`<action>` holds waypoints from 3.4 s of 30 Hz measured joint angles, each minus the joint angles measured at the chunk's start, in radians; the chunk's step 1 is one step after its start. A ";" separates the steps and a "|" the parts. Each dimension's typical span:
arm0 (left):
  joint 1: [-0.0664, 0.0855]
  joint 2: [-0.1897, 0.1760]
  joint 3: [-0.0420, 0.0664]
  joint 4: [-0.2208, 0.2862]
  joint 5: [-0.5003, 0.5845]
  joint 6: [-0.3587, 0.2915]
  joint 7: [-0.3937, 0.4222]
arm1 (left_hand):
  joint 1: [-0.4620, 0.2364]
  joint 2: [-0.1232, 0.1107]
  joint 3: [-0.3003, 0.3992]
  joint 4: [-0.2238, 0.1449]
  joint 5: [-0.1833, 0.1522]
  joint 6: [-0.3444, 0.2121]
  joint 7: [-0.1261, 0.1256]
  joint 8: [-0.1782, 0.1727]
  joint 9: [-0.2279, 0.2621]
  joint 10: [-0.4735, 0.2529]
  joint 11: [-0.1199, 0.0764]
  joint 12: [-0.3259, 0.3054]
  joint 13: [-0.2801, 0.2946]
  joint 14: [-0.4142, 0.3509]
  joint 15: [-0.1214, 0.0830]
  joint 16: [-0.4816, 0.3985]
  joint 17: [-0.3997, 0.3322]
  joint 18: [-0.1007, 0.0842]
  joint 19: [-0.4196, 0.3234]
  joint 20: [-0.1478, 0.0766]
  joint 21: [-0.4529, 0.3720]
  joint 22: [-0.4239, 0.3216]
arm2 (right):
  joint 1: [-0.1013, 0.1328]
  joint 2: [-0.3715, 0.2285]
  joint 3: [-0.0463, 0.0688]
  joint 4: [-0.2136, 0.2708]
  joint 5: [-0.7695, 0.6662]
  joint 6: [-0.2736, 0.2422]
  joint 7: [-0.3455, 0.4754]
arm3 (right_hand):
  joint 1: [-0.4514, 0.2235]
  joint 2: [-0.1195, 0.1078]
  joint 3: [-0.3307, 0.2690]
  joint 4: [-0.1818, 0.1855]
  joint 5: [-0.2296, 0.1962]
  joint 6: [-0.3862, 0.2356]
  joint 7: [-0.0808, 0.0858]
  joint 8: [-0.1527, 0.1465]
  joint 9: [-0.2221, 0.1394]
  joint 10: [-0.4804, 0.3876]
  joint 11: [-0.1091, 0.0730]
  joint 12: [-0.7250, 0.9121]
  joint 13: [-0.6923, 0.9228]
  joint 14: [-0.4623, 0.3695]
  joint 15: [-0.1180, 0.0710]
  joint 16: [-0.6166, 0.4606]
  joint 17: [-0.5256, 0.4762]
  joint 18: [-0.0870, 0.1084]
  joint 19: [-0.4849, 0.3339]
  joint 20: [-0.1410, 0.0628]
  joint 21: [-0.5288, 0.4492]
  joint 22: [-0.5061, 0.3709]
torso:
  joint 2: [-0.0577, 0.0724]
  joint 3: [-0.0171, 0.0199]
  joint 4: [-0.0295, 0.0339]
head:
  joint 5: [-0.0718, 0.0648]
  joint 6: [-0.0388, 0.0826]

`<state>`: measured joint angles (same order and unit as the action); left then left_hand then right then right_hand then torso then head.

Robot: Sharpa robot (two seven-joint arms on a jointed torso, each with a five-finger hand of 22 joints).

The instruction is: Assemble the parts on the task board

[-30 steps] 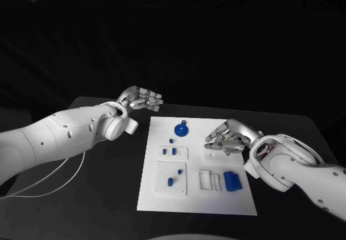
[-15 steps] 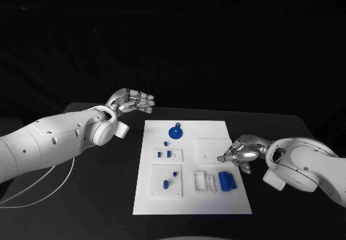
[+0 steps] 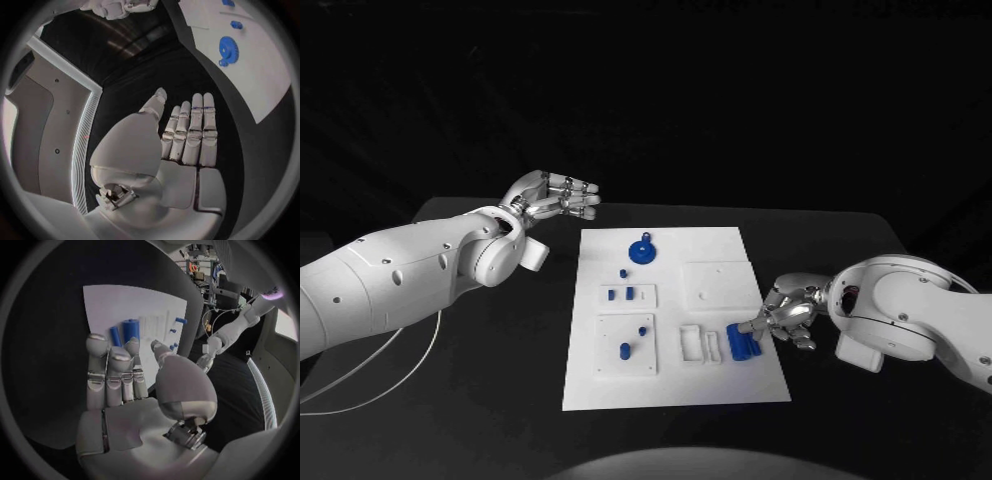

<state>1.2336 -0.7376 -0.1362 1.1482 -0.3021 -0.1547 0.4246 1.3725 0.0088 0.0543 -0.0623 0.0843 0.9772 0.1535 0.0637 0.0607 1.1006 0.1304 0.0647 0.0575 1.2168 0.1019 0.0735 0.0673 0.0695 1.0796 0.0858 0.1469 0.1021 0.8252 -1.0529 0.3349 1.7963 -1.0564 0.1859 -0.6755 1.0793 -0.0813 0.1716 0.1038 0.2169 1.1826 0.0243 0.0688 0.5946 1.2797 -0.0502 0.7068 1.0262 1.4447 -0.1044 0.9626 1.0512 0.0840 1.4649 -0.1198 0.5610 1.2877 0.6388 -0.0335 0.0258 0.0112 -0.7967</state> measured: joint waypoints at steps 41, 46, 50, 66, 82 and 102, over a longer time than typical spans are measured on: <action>-0.033 0.020 0.000 -0.034 0.010 0.039 0.004 | -0.091 -0.059 -0.155 0.139 -0.027 -0.117 0.019 0.000 -0.003 -0.023 0.016 0.000 0.000 -0.014 0.014 0.000 0.002 0.000 -0.002 0.009 -0.016 -0.021 | -0.003 0.139 -0.086 -0.068 -0.252 0.012 -0.022 | -0.026 -0.119 0.059 0.150 -0.160 -0.059 0.030 0.000 -0.186 0.030 0.016 0.075 0.108 0.012 0.004 0.054 0.058 0.000 0.000 0.000 0.066 0.020 | -0.055 -0.0105 -0.0023 | 0.003 -0.067; -0.034 0.017 0.000 -0.034 0.011 0.043 0.004 | -0.095 -0.063 -0.153 0.145 -0.027 -0.133 0.018 0.000 -0.003 -0.033 0.018 0.000 0.001 -0.022 0.015 0.000 0.002 0.000 -0.005 0.013 -0.020 -0.021 | -0.003 0.145 -0.086 -0.065 -0.254 -0.005 -0.023 | -0.021 -0.124 0.056 0.161 -0.163 -0.059 0.030 0.000 -0.182 0.030 0.017 0.075 0.109 0.011 0.004 0.054 0.059 0.000 0.000 0.000 0.066 0.020 | -0.053 -0.0117 -0.0012 | 0.007 -0.065; -0.035 0.017 0.000 -0.034 0.011 0.048 0.002 | -0.095 -0.063 -0.150 0.148 -0.027 -0.133 0.018 0.000 -0.003 -0.034 0.020 0.000 0.001 -0.022 0.015 0.000 0.001 0.000 -0.005 0.013 -0.020 -0.021 | -0.003 0.151 -0.087 -0.070 -0.256 -0.009 -0.026 | -0.021 -0.124 0.058 0.159 -0.163 -0.059 0.030 0.001 -0.181 0.030 0.017 0.075 0.108 0.011 0.004 0.054 0.059 0.000 0.000 0.000 0.066 0.020 | -0.052 -0.0124 -0.0010 | 0.009 -0.068; -0.035 0.016 0.000 -0.032 0.011 0.060 -0.004 | -0.090 -0.067 -0.146 0.165 -0.027 -0.133 0.018 0.000 -0.003 -0.037 0.022 0.000 0.001 -0.025 0.018 0.000 0.001 0.000 -0.005 0.013 -0.023 -0.021 | 0.001 0.192 -0.116 -0.117 -0.295 -0.007 -0.029 | 0.018 -0.118 0.114 0.030 -0.163 -0.055 0.027 0.003 -0.184 0.030 0.017 0.059 0.104 0.011 0.004 0.043 0.060 0.000 0.000 0.000 0.051 0.020 | -0.049 -0.0118 0.0004 | 0.012 -0.066; -0.035 0.014 0.000 -0.031 0.011 0.063 -0.009 | -0.094 -0.071 -0.144 0.172 -0.027 -0.140 0.017 0.000 -0.003 -0.042 0.020 0.000 0.000 -0.025 0.018 0.000 0.001 0.000 -0.006 0.013 -0.023 -0.021 | 0.008 0.205 -0.123 -0.132 -0.330 -0.011 -0.025 | 0.049 -0.104 0.157 -0.081 -0.149 -0.039 0.022 0.003 -0.174 0.028 0.015 0.059 0.104 0.011 0.005 0.043 0.066 0.000 0.000 0.000 0.051 0.020 | -0.046 -0.0136 0.0028 | 0.006 -0.064; -0.035 0.014 0.000 -0.032 0.012 0.071 -0.013 | -0.098 -0.075 -0.142 0.181 -0.027 -0.150 0.021 -0.004 -0.003 -0.045 0.023 0.000 0.000 -0.033 0.018 0.000 0.001 0.000 -0.009 0.016 -0.027 -0.021 | 0.007 0.180 -0.128 -0.146 -0.180 -0.121 -0.019 | -0.017 -0.038 0.162 -0.130 0.148 -0.017 0.017 -0.007 -0.085 0.027 0.005 0.082 0.107 0.013 0.003 0.050 0.069 -0.015 0.004 -0.003 0.073 0.020 | -0.044 -0.0139 0.0034 | 0.008 -0.058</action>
<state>1.1988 -0.7237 -0.1363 1.1159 -0.2904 -0.0837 0.4112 1.2743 -0.0665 -0.0875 0.1184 0.0572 0.8269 0.1747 0.0598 0.0575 1.0556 0.1536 0.0647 0.0580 1.1842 0.1198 0.0735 0.0684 0.0694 1.0704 0.1020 0.1195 0.0806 0.8318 -0.8731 0.2073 1.6506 -1.2367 0.0652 -0.6950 1.0621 -0.1189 0.3339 -0.0263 0.3646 1.1657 0.0417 0.0618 0.5092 1.3066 -0.0455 0.7884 1.1336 1.4581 -0.1013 1.0126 1.1207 0.0686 1.4688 -0.1233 0.6336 1.3075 0.5953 -0.0474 0.0291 0.0190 -0.8545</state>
